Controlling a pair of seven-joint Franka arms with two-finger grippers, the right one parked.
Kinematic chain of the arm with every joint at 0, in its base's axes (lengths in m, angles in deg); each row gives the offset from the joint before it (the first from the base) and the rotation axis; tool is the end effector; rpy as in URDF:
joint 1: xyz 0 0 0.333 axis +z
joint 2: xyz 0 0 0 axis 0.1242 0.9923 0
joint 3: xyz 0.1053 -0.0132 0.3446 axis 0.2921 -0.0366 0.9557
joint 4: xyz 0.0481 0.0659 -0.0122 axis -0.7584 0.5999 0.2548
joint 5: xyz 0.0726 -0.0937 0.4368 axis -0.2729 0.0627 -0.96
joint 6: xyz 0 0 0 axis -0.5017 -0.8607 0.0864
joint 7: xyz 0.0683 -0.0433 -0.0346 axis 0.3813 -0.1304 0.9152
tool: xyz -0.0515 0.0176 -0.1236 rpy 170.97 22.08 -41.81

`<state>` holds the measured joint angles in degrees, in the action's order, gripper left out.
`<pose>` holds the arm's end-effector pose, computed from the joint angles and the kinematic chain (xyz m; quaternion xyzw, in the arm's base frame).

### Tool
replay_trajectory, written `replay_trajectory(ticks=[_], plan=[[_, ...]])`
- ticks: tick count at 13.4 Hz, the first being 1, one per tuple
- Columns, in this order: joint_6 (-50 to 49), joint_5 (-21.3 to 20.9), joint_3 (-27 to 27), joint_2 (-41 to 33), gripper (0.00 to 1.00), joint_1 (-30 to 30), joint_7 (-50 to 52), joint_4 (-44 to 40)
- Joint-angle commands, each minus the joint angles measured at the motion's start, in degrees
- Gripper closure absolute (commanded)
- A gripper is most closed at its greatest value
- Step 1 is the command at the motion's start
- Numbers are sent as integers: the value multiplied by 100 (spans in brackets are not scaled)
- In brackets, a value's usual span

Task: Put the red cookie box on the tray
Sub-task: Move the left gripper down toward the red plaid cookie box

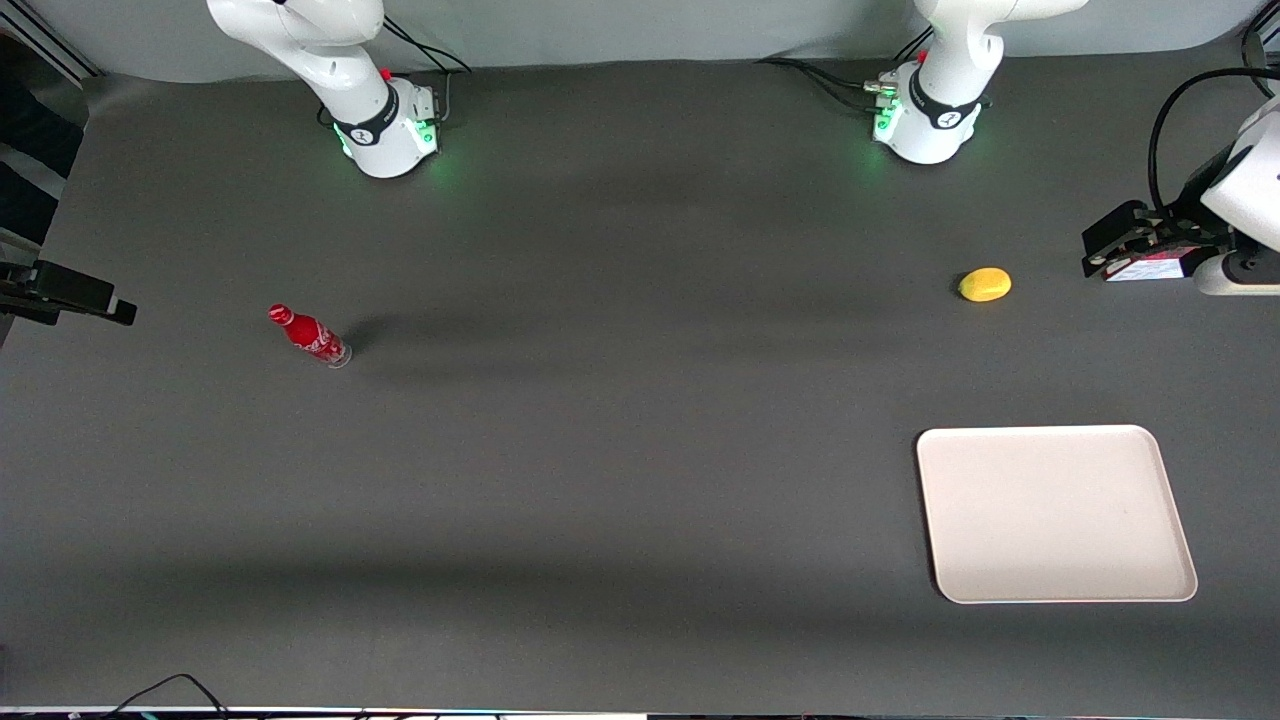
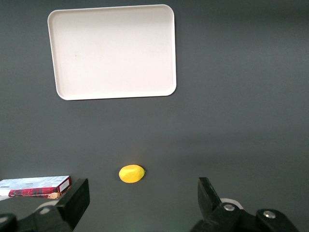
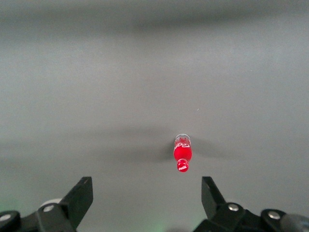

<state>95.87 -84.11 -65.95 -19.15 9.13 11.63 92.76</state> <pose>0.5977 -0.0417 0.6513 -0.9999 0.0101 0.0063 0.0079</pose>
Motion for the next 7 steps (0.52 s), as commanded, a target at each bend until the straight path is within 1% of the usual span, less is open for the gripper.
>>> replay_trajectory(ticks=[1, 7], plan=[[-249, -59, -31, 89, 0, 20, -125, -194], [-285, -59, -23, 133, 0, 29, -109, -211]])
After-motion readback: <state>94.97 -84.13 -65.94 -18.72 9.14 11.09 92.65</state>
